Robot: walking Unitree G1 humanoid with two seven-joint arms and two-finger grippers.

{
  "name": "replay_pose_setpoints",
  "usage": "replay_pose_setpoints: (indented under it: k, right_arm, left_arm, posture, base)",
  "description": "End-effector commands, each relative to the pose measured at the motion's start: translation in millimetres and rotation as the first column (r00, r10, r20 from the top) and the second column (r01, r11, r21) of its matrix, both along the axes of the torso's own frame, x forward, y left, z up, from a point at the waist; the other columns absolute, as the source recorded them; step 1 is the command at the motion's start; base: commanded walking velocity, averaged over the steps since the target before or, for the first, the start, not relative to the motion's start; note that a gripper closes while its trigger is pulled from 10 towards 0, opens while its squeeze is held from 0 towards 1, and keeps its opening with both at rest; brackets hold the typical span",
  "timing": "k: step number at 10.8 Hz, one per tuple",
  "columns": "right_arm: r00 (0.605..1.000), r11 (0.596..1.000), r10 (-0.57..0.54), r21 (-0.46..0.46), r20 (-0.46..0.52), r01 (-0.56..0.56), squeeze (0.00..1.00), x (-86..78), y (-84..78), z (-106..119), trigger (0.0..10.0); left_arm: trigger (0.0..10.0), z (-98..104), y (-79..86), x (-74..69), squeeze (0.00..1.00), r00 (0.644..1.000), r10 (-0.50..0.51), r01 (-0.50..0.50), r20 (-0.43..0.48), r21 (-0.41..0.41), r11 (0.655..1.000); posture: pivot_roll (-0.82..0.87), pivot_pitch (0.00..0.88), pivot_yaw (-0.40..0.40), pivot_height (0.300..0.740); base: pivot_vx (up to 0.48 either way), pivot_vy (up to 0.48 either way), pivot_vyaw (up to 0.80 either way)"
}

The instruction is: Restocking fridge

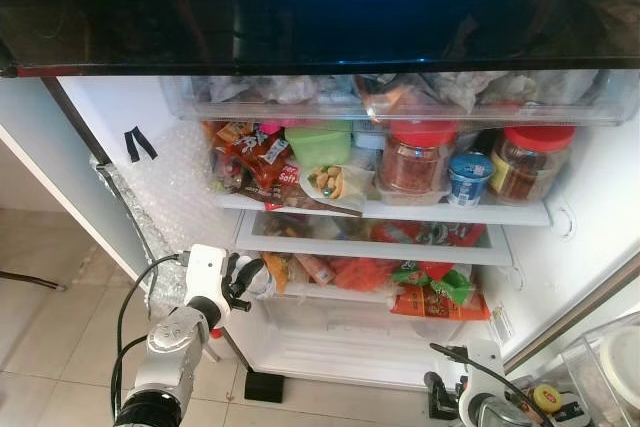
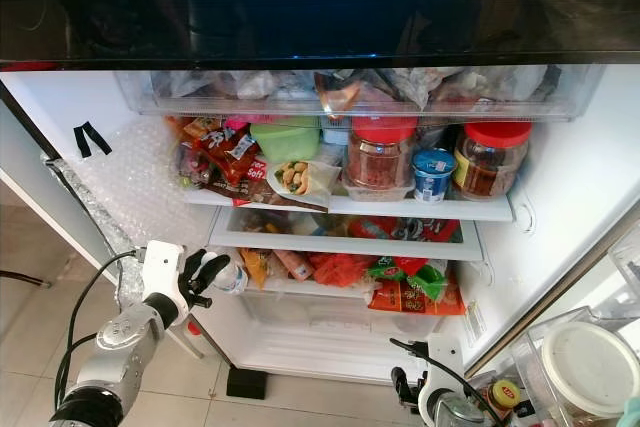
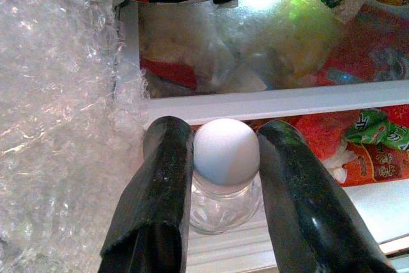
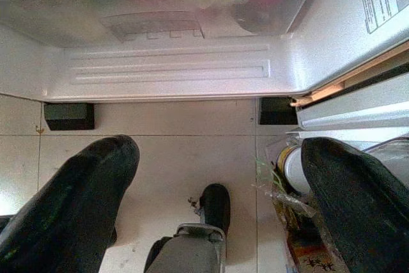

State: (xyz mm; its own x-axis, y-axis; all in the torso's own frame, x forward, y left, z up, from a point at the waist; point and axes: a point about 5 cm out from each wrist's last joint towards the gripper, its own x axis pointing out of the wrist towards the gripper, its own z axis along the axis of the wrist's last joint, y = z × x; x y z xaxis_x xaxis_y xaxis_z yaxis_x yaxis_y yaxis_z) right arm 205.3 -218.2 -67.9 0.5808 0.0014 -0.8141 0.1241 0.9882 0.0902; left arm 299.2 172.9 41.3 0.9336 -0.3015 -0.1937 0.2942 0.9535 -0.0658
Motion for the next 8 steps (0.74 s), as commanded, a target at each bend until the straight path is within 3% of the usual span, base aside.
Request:
replay_pose_setpoints:
  k: [1,8]
  right_arm:
    - [1.000,1.000,0.009,-0.012,0.012,-0.009,0.00,3.3,-2.1,2.4,10.0]
    - [0.999,1.000,0.023,-0.002,0.023,-0.023,0.00,5.7,-2.2,4.1,10.0]
  left_arm:
    - [10.0,4.5,3.9,2.0,0.00,1.000,0.013,-0.013,0.016,0.002,1.000]
    - [10.0,7.2,0.0,5.0,0.00,1.000,0.006,-0.006,0.026,0.000,1.000]
  posture:
    - [-0.06,0.061,0.058,0.740]
    - [-0.05,0.051,0.050,0.630]
  base:
    - [0.000,0.000,0.00]
    - [0.000,0.000,0.00]
